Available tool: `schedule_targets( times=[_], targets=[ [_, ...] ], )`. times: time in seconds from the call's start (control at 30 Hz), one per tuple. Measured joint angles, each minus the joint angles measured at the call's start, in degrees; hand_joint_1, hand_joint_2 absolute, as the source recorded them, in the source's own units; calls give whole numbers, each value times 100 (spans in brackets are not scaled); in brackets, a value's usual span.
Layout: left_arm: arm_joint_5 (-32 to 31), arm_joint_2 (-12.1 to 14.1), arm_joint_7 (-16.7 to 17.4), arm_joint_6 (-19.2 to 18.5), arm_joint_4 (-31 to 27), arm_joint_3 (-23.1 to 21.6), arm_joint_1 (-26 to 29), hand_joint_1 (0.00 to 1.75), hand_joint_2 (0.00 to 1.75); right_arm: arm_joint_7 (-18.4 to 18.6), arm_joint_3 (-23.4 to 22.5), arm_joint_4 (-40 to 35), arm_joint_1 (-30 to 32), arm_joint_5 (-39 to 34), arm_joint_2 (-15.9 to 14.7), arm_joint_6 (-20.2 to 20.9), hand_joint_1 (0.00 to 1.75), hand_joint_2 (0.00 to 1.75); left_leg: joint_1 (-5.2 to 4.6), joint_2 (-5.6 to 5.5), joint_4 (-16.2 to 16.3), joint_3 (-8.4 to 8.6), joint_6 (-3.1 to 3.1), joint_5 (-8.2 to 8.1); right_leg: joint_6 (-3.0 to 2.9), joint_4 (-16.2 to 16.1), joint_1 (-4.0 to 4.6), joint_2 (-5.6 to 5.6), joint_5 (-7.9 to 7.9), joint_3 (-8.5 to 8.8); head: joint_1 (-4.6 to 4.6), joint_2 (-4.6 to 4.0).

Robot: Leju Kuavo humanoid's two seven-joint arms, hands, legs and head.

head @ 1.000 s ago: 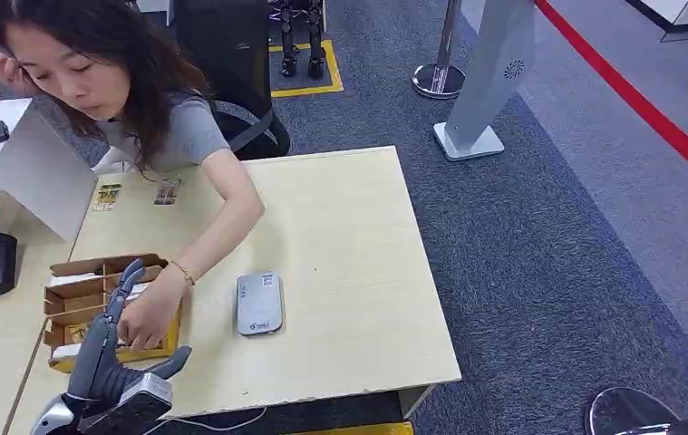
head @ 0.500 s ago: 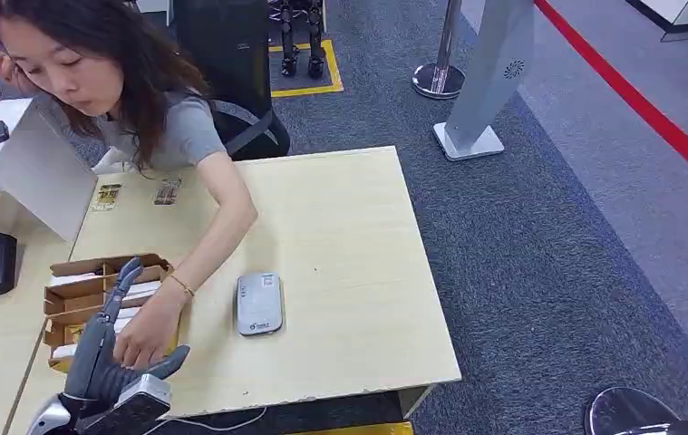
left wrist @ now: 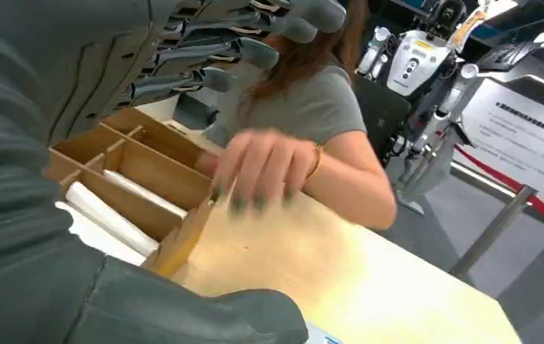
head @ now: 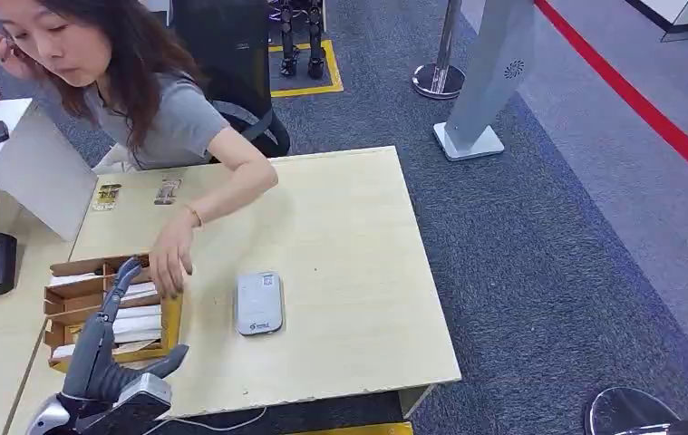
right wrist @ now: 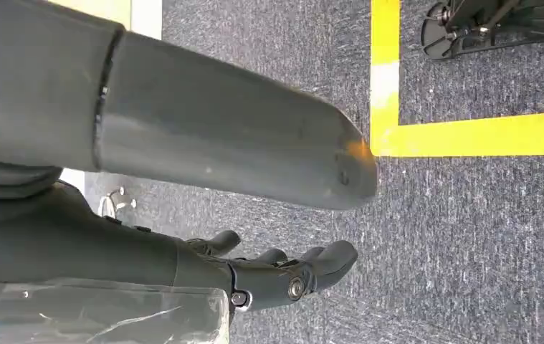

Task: Pass the card to the sensor for recognition and then transmit it.

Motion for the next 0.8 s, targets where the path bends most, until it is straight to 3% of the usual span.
schedule_targets(
  times=[0.33, 0.5, 0.8],
  targets=[
    [-1094, 512, 899, -66, 42, 162, 215, 0, 175, 72, -4, 2, 9, -46, 0, 7, 0, 0, 1, 0, -1, 0, 0, 0, -1, 0, 0, 0, -1, -1, 0, 0],
    [-1284, 813, 960, -223, 157, 151, 233, 0, 175, 72, -4, 0, 7, -20, 0, 22, 0, 0, 1, 0, -1, 0, 0, 0, -1, 0, 0, 0, -1, -1, 0, 0],
    [-1327, 975, 954, -284, 280, 114, 223, 0, 175, 66, -4, 0, 4, -11, 0, 24, 0, 0, 0, 0, 0, 0, 0, 0, 0, -1, 0, 1, -1, -1, 0, -2]
  ],
)
